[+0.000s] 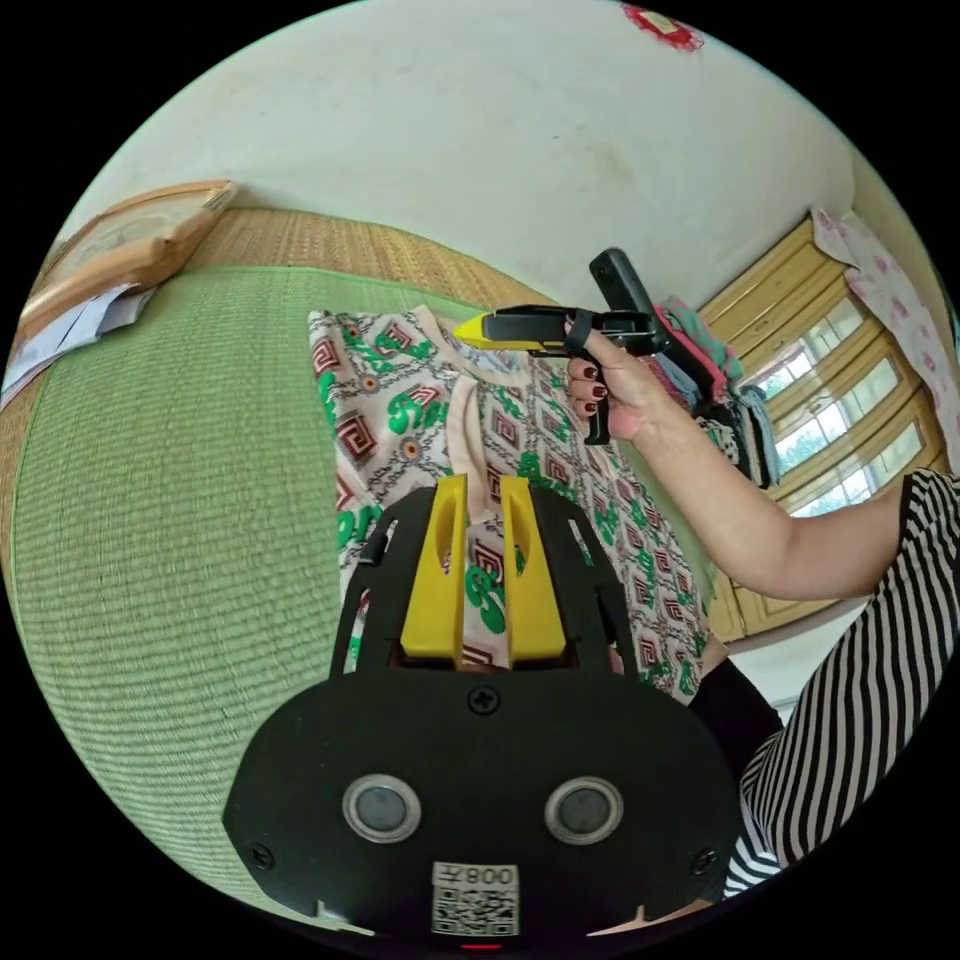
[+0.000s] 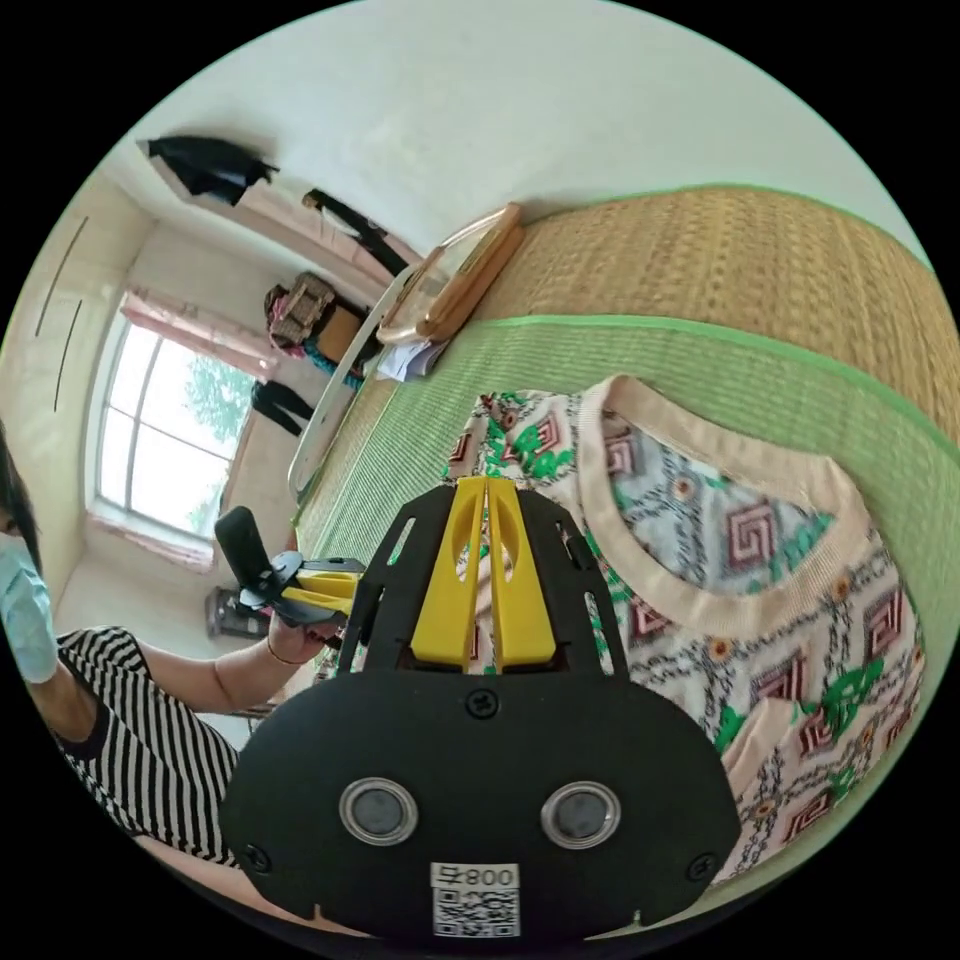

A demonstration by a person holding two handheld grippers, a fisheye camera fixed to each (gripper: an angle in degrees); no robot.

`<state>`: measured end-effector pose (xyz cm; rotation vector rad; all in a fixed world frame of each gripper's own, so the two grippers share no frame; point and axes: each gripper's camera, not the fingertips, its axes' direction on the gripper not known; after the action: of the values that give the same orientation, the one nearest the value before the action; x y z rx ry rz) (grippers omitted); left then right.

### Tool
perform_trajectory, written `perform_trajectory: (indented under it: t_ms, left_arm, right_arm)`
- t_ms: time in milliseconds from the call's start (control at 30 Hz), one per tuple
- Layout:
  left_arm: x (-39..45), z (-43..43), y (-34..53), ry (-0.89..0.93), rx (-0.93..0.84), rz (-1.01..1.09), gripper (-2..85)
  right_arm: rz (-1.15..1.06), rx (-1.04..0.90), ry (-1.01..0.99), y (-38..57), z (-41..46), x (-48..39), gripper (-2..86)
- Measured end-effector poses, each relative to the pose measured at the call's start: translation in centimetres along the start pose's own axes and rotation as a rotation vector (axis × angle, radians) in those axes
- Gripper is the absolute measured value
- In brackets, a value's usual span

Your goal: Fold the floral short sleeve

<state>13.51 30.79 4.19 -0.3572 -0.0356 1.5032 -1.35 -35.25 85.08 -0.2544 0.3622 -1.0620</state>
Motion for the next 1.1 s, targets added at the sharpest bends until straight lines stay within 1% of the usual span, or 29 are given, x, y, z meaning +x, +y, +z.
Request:
perform_trajectory:
  t_ms: [33,100,167,200,367,433,500,533,600,667,733,833,933,1000,1033,1100]
  left_arm:
    - [-0.3,0.5,0.4,-0.037,-0.021,-0.013,4.6]
    - [-0.7,1.5,1.1,-0.095,-0.065,-0.04,3.2]
    - [-0.9,1.9,1.9,-0.134,-0.093,-0.051,1.9]
    - [-1.0,1.7,2.5,-0.153,-0.082,-0.06,1.3]
    - [-1.7,0.2,4.5,-0.186,-0.04,-0.1,0.6]
    - [-1.8,-0.4,5.5,-0.165,-0.022,-0.109,0.8]
    - [-1.7,-0.7,6.3,-0.159,-0.005,-0.11,0.9]
    - [-1.9,-0.5,6.6,-0.168,-0.025,-0.126,0.9]
    - [-1.9,-0.7,7.0,-0.154,-0.026,-0.131,1.2]
    - [-1.8,-1.2,7.5,-0.165,-0.024,-0.14,1.7]
    - [-1.4,-2.8,8.4,-0.127,0.006,-0.144,3.0]
    - [-0.9,-6.2,10.7,-0.097,0.067,-0.171,4.8]
    - [-0.7,-9.7,14.4,-0.033,0.069,-0.216,6.2]
    - [-0.5,-11.8,17.3,-0.009,0.043,-0.252,6.7]
    - [-0.1,-13.5,19.4,-0.011,0.028,-0.274,6.9]
    - [0.8,-16.3,22.8,-0.044,-0.002,-0.302,7.1]
  right_arm:
    - [-0.023,-0.016,0.013,-0.5,1.1,-0.9,0.2]
    - [-0.075,-0.092,0.105,-2.5,5.6,-3.5,0.2]
    - [-0.081,-0.164,0.162,-3.7,9.0,-4.3,0.1]
    - [-0.102,-0.156,0.134,-4.1,9.7,-5.1,0.1]
    - [-0.128,-0.179,0.136,-6.0,11.0,-8.3,0.1]
    - [-0.144,-0.153,0.139,-6.1,10.0,-9.9,0.1]
    - [-0.152,-0.119,0.186,-5.6,8.8,-11.5,0.1]
    - [-0.15,-0.12,0.186,-5.5,8.8,-11.7,0.1]
    - [-0.119,-0.188,0.161,-5.8,9.8,-11.6,0.1]
    - [-0.095,-0.181,0.123,-6.2,9.3,-12.1,0.1]
    - [-0.104,-0.171,0.15,-6.3,8.4,-13.4,0.1]
    - [-0.116,-0.13,0.155,-4.8,4.8,-15.5,0.2]
    - [-0.123,-0.085,0.135,-0.2,-1.3,-17.3,0.4]
    - [-0.088,-0.054,0.131,5.9,-7.2,-18.3,0.6]
    - [-0.074,-0.051,0.128,7.6,-8.6,-18.6,0.7]
    - [0.017,-0.038,0.132,15.4,-14.6,-19.5,1.2]
